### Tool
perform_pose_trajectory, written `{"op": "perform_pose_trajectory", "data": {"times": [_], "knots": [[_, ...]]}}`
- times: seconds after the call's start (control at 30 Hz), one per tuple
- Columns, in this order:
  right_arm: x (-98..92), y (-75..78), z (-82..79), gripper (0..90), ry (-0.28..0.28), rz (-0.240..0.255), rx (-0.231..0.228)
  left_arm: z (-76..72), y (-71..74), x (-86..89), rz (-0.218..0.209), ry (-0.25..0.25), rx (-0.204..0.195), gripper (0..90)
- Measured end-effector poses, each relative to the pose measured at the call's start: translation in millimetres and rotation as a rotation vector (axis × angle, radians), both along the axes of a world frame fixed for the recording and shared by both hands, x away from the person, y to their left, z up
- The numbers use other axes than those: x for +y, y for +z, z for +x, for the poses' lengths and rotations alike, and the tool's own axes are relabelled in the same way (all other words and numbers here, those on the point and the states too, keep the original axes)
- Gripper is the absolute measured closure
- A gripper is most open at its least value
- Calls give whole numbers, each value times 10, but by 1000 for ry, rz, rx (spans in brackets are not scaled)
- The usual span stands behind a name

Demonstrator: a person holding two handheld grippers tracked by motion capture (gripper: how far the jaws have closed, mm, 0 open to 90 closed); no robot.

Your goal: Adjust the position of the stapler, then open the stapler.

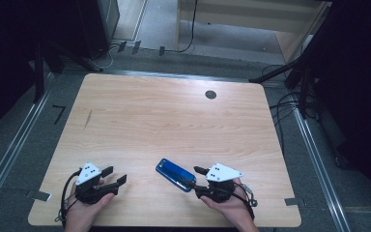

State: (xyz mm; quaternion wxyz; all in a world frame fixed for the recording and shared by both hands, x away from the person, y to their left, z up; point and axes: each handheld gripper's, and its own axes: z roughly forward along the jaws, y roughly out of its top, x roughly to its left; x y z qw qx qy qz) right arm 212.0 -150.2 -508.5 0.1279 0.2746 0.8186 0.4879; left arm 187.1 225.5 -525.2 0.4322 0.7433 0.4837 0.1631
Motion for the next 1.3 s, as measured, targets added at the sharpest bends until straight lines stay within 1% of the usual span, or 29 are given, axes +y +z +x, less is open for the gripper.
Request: {"op": "perform_pose_trajectory", "data": {"times": [0.13,0.2,0.23,0.3,0.37,0.4,0.5,0.53,0.57,0.63,0.7,0.77,0.8,0.87,0.93,0.97,1.03,1.07,1.13,1.2,1.27,1.3], "knots": [[-116,12,-106,478,-21,36,0,-11,-8,-224,-17,-61,0,534],[-175,0,-154,493,-33,49,3,-10,-14,-336,-19,-91,0,593],[-198,-11,-172,505,-42,52,3,-7,-24,-408,-27,-109,-3,625],[-252,-36,-199,549,-71,65,21,-2,-35,-522,-21,-141,-6,698],[-280,-67,-212,587,-99,79,45,13,-38,-624,-27,-172,-1,763],[-285,-84,-219,607,-110,80,56,19,-37,-661,-25,-183,0,803],[-270,-124,-233,653,-129,71,66,54,-42,-807,-19,-222,2,874],[-263,-138,-234,666,-139,67,71,68,-44,-865,-4,-232,2,897],[-251,-157,-230,686,-147,63,78,75,-46,-898,2,-238,2,900],[-235,-185,-224,707,-154,64,88,115,-51,-989,0,-255,3,900],[-213,-212,-215,740,-163,55,100,148,-54,-1057,11,-261,2,900],[-185,-239,-198,765,-165,32,116,180,-65,-1132,25,-269,-5,900],[-171,-251,-194,778,-171,21,123,195,-68,-1163,24,-273,-6,900],[-149,-265,-182,788,-173,13,134,212,-67,-1226,24,-282,-13,900],[-132,-269,-168,790,-173,11,133,220,-76,-1288,41,-295,-21,900],[-115,-265,-158,787,-171,13,132,224,-80,-1313,60,-299,-17,900],[-109,-264,-153,787,-168,18,134,224,-82,-1332,81,-307,-17,900],[-106,-261,-148,787,-166,17,132,228,-85,-1332,79,-311,-10,900],[-98,-258,-146,787,-165,21,131,227,-82,-1326,76,-315,-12,900],[-89,-262,-142,789,-169,16,130,227,-81,-1330,62,-314,-20,900],[-83,-263,-144,789,-167,16,134,231,-83,-1349,67,-321,-17,900],[-77,-262,-147,789,-166,13,133,231,-84,-1358,83,-324,-11,900]]}}
